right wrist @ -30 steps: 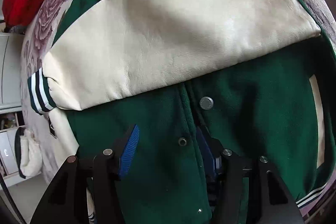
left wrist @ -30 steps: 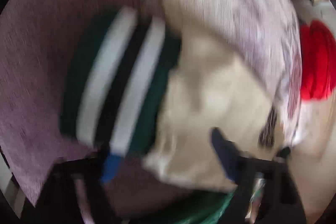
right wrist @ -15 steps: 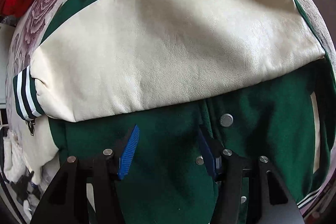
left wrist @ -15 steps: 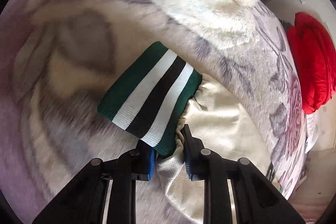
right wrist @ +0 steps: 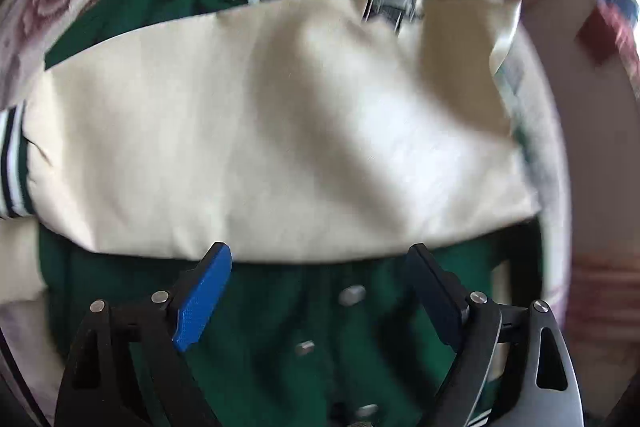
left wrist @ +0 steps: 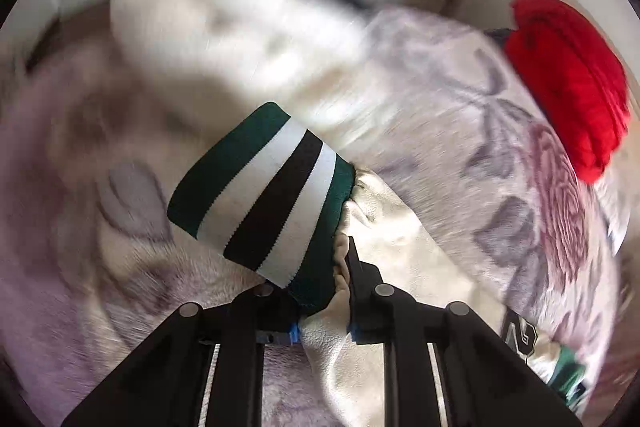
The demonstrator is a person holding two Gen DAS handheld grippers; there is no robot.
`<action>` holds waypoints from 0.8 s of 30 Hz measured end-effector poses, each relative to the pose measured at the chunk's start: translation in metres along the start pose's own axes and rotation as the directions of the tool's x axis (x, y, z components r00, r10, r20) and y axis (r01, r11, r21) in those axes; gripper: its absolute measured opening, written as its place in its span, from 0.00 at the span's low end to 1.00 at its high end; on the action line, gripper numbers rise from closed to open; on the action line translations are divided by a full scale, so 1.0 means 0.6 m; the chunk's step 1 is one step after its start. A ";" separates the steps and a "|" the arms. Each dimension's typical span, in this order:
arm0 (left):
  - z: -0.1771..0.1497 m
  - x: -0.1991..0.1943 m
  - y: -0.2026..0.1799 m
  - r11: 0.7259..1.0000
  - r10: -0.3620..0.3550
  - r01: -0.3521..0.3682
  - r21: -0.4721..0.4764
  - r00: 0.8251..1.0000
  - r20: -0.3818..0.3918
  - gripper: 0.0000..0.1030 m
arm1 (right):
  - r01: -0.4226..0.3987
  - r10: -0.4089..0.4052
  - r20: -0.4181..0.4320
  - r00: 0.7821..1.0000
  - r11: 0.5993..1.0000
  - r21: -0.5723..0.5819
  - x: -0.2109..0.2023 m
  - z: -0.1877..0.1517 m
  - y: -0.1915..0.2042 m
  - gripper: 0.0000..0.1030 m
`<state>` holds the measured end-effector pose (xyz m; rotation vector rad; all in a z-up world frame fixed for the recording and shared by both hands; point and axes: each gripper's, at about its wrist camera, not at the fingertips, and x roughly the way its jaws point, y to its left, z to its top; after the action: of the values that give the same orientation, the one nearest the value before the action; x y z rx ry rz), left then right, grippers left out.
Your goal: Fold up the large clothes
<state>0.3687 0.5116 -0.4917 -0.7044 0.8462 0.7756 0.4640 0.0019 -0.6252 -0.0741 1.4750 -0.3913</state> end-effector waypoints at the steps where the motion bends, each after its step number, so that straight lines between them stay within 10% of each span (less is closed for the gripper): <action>1: 0.003 -0.024 -0.020 0.999 0.000 -0.001 0.035 0.999 0.036 0.13 | 0.032 -0.031 0.027 0.999 0.999 -0.025 -0.007 0.004 0.002 0.88; 11: 0.004 -0.233 -0.277 0.923 -0.116 0.031 0.383 0.973 0.200 0.12 | 0.011 -0.007 0.092 0.996 0.999 -0.047 0.004 0.035 -0.031 0.88; 16: -0.090 -0.308 -0.444 0.807 -0.247 0.120 0.579 0.958 0.146 0.12 | -0.129 0.128 0.065 0.990 0.991 0.024 0.022 0.027 -0.106 0.88; 24: -0.403 -0.351 -0.726 0.527 -0.406 0.397 0.751 0.894 -0.188 0.12 | -0.247 0.249 0.020 0.968 0.940 0.238 0.048 -0.023 -0.313 0.88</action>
<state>0.5416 0.0251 -0.3301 -0.0788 0.8614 -0.0661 0.4123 -0.1796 -0.6005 0.3047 1.4170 -0.3602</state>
